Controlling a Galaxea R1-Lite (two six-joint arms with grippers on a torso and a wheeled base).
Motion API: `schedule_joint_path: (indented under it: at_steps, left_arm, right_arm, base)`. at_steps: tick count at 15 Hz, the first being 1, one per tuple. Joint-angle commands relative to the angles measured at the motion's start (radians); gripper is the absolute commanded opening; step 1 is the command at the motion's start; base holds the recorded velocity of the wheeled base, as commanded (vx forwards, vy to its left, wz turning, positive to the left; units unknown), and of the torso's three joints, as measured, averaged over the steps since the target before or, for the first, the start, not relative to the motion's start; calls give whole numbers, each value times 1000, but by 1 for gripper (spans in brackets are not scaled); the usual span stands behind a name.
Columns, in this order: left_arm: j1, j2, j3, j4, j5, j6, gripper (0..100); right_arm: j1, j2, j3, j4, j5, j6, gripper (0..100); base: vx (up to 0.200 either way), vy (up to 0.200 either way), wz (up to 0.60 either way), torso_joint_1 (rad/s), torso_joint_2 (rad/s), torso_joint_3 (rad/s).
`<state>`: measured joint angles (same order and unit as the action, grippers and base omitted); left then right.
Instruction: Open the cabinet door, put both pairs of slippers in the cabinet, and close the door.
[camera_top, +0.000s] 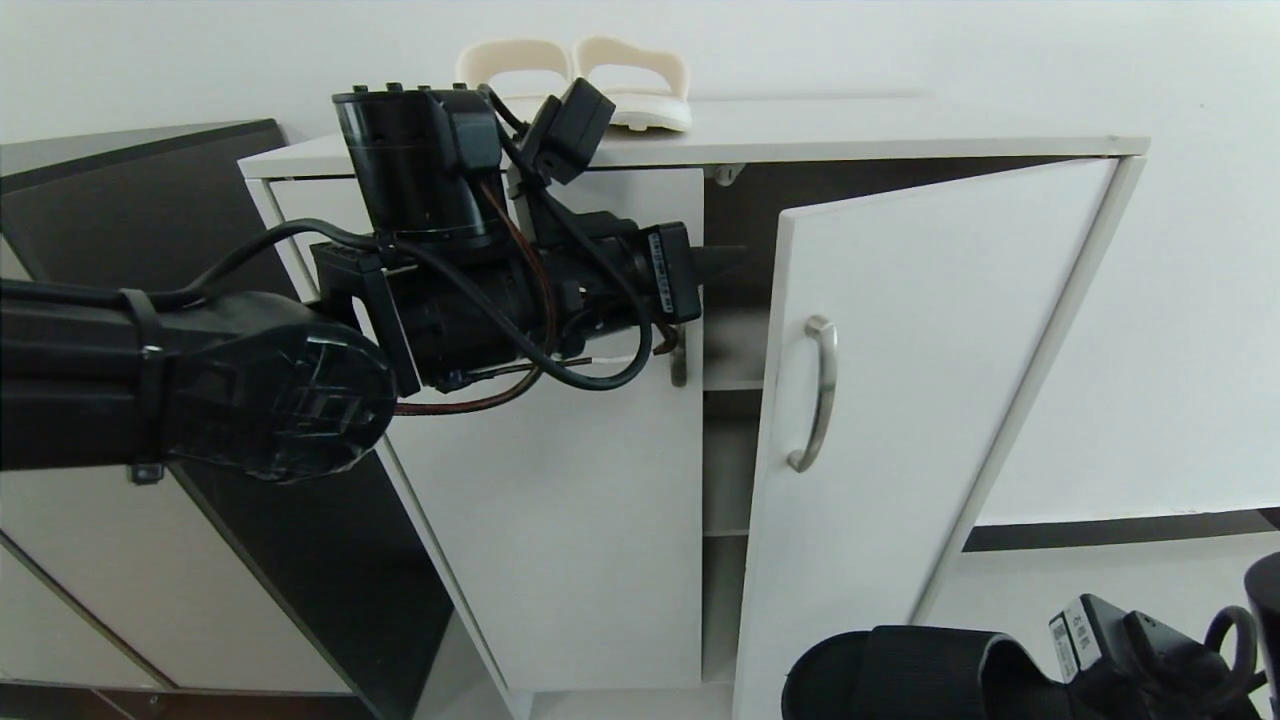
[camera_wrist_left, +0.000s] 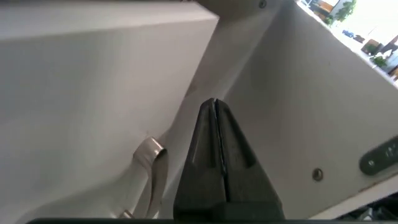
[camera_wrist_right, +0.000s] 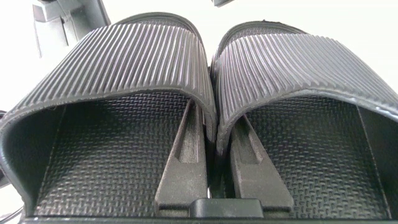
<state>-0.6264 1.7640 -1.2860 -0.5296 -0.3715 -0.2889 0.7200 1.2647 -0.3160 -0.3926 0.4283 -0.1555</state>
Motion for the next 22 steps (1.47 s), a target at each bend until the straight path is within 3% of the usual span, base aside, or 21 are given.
schedule_joint_path:
  at_steps: [1,3,5,7,9,13,15,17,19,20,22]
  left_arm:
    - [-3,-12,2,0,-1,-6,0]
    - [-16,-11,4,0,0,-22,0]
    - [-79,-37,51,-3,14,-18,0]
    - [-161,-78,106,-4,45,4,0]
    - [-207,-98,140,-4,45,34,0]
    - [-202,-98,154,-10,57,40,0]
    - [-141,-135,165,-112,175,34,0]
    - [-95,-253,201,-113,298,42,0]
    - [-44,-408,254,54,445,111,0]
    - [-30,-506,300,175,533,125,0]
    - [-24,-684,401,307,697,126,0]
  right_arm:
    - [3,4,0,0,0,-1,0]
    - [22,2,14,1,0,-1,0]
    - [56,-22,58,0,0,-1,0]
    - [84,-59,94,1,0,-1,0]
    - [91,-59,95,1,0,-1,0]
    - [88,-30,71,-5,-8,4,0]
    - [38,13,-12,-6,-66,59,0]
    - [29,56,-98,-11,-263,191,0]
    - [29,125,-166,-65,-494,251,0]
    - [30,182,-187,-126,-608,272,0]
    - [30,309,-210,-292,-793,309,0]
  base:
    - [0,0,0,0,0,0]
    - [0,0,0,0,0,0]
    - [-200,0,0,5,0,2]
    - [-200,0,0,5,2,2]
    - [-200,0,0,0,0,2]
    - [-150,0,0,1,3,1]
    - [0,0,0,0,0,0]
    - [0,0,0,0,0,0]
    - [0,0,0,0,0,0]
    - [0,0,0,0,0,0]
    - [0,0,0,0,0,0]
